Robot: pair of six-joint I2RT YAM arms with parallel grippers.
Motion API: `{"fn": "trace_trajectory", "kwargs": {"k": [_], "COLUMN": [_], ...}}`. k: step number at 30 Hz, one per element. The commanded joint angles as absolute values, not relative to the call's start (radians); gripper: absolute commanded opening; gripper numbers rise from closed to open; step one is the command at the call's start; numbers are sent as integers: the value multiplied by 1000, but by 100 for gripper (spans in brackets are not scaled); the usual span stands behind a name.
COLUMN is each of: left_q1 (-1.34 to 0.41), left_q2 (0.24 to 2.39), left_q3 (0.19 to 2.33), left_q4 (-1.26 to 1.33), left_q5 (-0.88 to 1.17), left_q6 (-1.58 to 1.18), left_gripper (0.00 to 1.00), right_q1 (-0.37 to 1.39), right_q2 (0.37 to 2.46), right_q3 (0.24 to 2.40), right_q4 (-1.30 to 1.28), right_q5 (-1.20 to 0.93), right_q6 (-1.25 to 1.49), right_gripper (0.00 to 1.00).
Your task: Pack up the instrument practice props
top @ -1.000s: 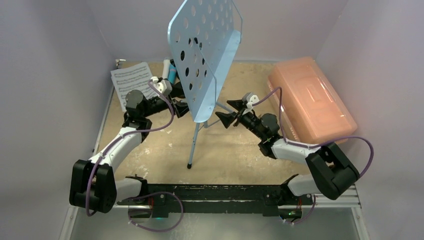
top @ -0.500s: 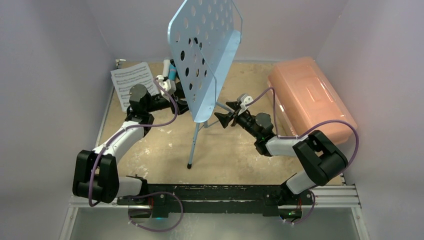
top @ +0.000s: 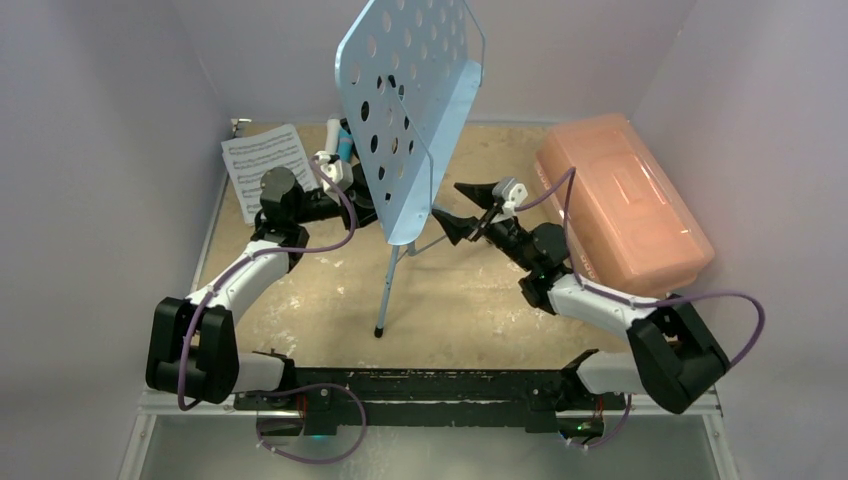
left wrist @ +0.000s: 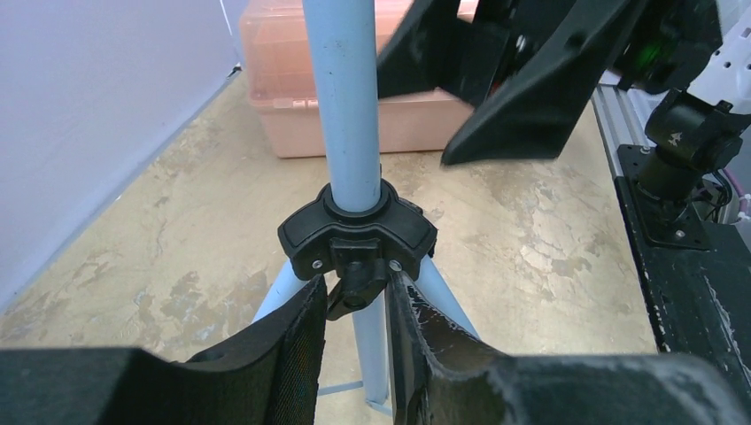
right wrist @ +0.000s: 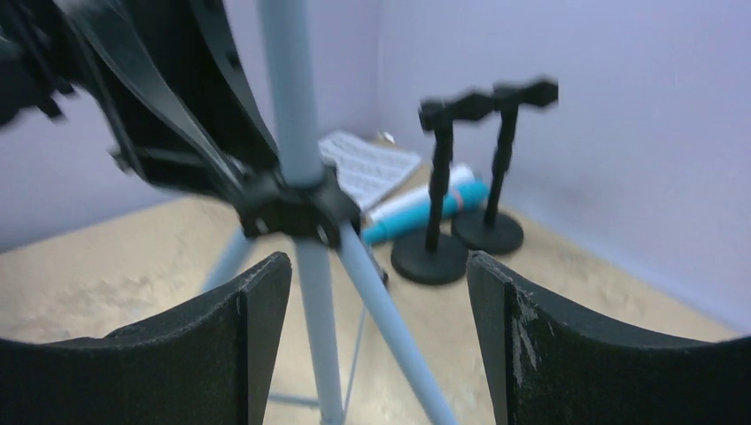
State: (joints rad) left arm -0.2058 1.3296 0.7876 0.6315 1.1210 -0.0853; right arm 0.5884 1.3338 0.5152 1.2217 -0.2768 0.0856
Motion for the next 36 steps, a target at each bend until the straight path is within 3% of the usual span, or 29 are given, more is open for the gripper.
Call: {"fn": "trace_trajectory", "kwargs": {"k": [1,16,20,23,33,36], "left_q1": [-215,-224,-237,-249,-273,-272], "left_q2": [1335,1308,1307,1304,1245,1227], "left_q3": [820,798,794,785,762,761], "left_q4": [660,664,657,669,638,591], "left_q5": [1112,1081,1067,1046,795,717], "left_q6": [-72,-76,-81,-112,-476,-634], "left_gripper": [28,11,6,0,0,0], "right_q1": [589,656,662,662,661,662], "right_q2": [1249,1441,1487,1509,1511,1512], "right_q3": [640,896,926,943,931,921], "right_q4": [1144,1161,1179,1180,1164,1170], "right_q5": [-388,-434,-422,-420,-440,-449], "right_q6": [99,132,132,130,90,78], "right_gripper": [76,76,72,59,0,0]}}
